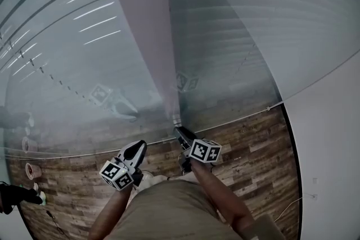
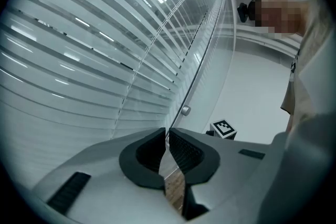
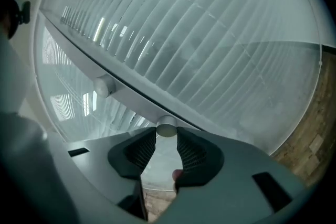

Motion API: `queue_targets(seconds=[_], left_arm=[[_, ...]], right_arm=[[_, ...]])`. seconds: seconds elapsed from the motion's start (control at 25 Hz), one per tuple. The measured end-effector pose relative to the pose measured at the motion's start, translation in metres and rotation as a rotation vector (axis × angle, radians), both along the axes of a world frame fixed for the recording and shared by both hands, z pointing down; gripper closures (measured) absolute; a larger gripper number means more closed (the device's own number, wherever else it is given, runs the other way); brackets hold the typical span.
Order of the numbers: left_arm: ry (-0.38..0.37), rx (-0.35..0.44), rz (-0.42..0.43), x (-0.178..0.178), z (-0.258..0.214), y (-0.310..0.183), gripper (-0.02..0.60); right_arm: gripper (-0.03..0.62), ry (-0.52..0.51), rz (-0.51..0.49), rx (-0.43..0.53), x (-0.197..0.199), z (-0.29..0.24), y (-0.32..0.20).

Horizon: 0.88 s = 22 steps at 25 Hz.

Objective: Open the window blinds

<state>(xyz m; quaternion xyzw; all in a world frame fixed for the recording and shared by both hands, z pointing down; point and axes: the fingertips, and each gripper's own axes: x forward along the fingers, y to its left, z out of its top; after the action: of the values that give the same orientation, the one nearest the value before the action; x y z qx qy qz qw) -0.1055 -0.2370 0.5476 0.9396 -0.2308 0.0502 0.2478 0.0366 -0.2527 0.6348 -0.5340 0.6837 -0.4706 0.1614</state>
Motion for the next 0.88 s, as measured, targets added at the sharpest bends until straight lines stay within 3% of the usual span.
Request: queue_targets(seconds=[0.12, 0.24, 0.32, 0.4, 0.52, 0.56, 0.64, 0.72, 0.76, 0.84, 0.88], left_arm=[[-0.002, 0.001, -0.002, -0.003, -0.003, -0.002, 0.568], [-0.004, -0.006, -0.008, -0.003, 0.0, -0.002, 0.568], [-0.004, -0.005, -0.005, -0.004, 0.001, -0.003, 0.568], [0.0, 0.0, 0.0, -0.004, 0.001, -0.004, 0.568], [-0.007, -0.013, -0.002, -0.004, 0.002, -0.005, 0.568], [-0.007, -0.015, 0.0, -0.003, 0.003, -0.005, 0.568], [-0.007, -0.013, 0.01, -0.001, 0.006, -0.006, 0.568], [-0.006, -0.008, 0.024, 0.001, 0.008, -0.008, 0.568], [-0.006, -0.008, 0.03, 0.002, 0.008, -0.009, 0.568], [-0.006, -0.01, 0.039, 0.005, 0.006, -0.009, 0.568], [-0.005, -0.009, 0.042, 0.007, 0.004, -0.009, 0.568]], right_arm=[[0.456, -0.008, 0.005, 0.026, -0.001, -0.005, -0.002], [0.464, -0.018, 0.034, -0.014, 0.003, 0.001, -0.003], [0.467, 0.041, 0.04, -0.036, 0.003, 0.002, -0.003], [0.468, 0.299, -0.001, -0.053, 0.002, 0.0, -0.004], [0.468, 0.848, -0.123, -0.076, -0.002, -0.005, -0.004], [0.468, 0.954, -0.147, -0.076, -0.003, -0.006, -0.004], [0.468, 1.04, -0.157, -0.065, -0.004, -0.006, -0.005], [0.468, 1.009, -0.141, -0.042, -0.006, -0.005, -0.007], [0.468, 0.941, -0.132, -0.026, -0.007, -0.004, -0.007], [0.459, 0.706, -0.106, 0.003, -0.005, -0.004, -0.005], [0.406, 0.566, -0.083, 0.006, -0.002, -0.004, -0.003]])
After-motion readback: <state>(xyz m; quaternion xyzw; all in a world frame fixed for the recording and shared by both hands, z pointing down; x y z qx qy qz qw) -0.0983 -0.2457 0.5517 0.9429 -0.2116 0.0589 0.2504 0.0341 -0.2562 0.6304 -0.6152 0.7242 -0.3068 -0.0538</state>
